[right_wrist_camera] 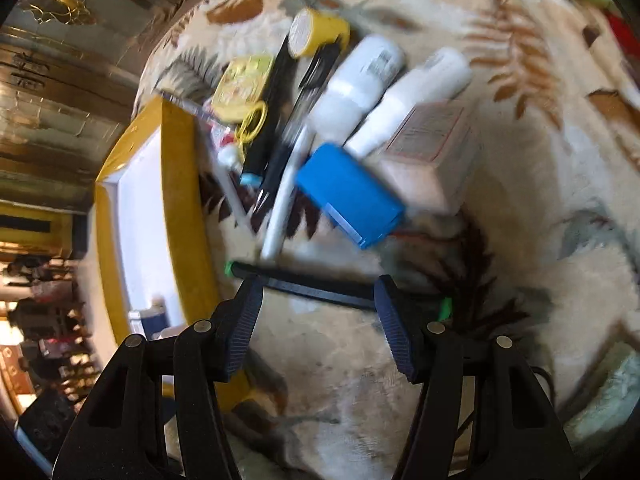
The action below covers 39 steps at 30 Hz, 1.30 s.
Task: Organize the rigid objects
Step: 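Grasp the black green-capped marker with the left tool while the right tool reaches for the pink-white ointment box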
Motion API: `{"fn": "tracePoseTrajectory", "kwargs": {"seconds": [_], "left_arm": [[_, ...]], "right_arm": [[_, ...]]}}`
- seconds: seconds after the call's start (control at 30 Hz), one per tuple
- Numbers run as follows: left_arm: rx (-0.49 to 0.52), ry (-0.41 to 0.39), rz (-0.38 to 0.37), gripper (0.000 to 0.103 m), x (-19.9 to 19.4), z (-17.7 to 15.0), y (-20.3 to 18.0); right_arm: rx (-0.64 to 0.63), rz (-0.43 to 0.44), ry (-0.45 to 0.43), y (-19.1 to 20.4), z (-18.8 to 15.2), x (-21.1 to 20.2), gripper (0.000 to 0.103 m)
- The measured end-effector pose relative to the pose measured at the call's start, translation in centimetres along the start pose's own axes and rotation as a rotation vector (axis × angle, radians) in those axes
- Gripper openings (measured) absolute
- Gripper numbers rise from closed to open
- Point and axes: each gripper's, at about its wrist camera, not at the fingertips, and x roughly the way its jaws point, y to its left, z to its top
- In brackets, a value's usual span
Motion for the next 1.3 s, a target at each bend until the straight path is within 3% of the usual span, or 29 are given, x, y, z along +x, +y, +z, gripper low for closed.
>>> {"fn": "tracePoseTrajectory", "kwargs": {"seconds": [0.17, 0.23, 0.3, 0.33, 0.47, 0.6, 0.9, 0.97, 1.03, 1.1, 1.2, 1.3], "left_arm": [[0.059, 0.007, 0.018, 0.071, 0.8, 1.5, -3.0], [0.208, -0.019, 0.11, 0.071, 1.7, 2.5, -5.5], [0.421, -0.069, 0.262, 0.071, 3.2, 3.2, -8.0], [0.49, -0.061, 0.285, 0.071, 4.0, 3.4, -8.6], [0.71, 0.105, 0.266, 0.071, 8.7, 4.2, -9.8], [0.839, 0.174, 0.346, 0.071, 13.3, 4.1, -10.9], [0.955, 0.317, 0.452, 0.069, 18.9, 2.0, -9.6], [0.934, 0.334, 0.394, 0.052, 18.0, 1.7, -9.2], [0.928, 0.355, 0.36, 0.028, 17.4, 1.4, -9.1], [0.94, 0.38, 0.332, 0.017, 17.1, 0.8, -9.0], [0.945, 0.368, 0.338, 0.015, 16.7, 0.5, -9.0], [0.9, 0.33, 0.287, 0.015, 15.1, 0.2, -9.4]], "right_arm": [[0.15, 0.019, -0.166, -3.1, 0.4, -3.4, 0.059], [0.227, 0.003, -0.233, -4.9, 0.2, -4.8, 0.059], [0.291, 0.012, -0.275, -6.1, 0.0, -5.6, 0.059], [0.32, 0.018, -0.288, -6.7, -0.1, -5.9, 0.059], [0.389, 0.047, -0.314, -9.2, -0.6, -6.7, 0.059], [0.423, 0.07, -0.32, -9.7, -0.1, -6.3, 0.059], [0.428, 0.099, -0.292, -9.7, 0.6, -4.8, 0.059], [0.44, 0.108, -0.286, -10.1, 0.6, -4.6, 0.059], [0.454, 0.124, -0.292, -10.4, 0.5, -4.7, 0.059], [0.471, 0.13, -0.302, -10.7, 0.4, -4.8, 0.059], [0.491, 0.142, -0.295, -11.2, 0.4, -4.6, 0.059], [0.51, 0.152, -0.303, -11.6, 0.3, -4.8, 0.059]]}}
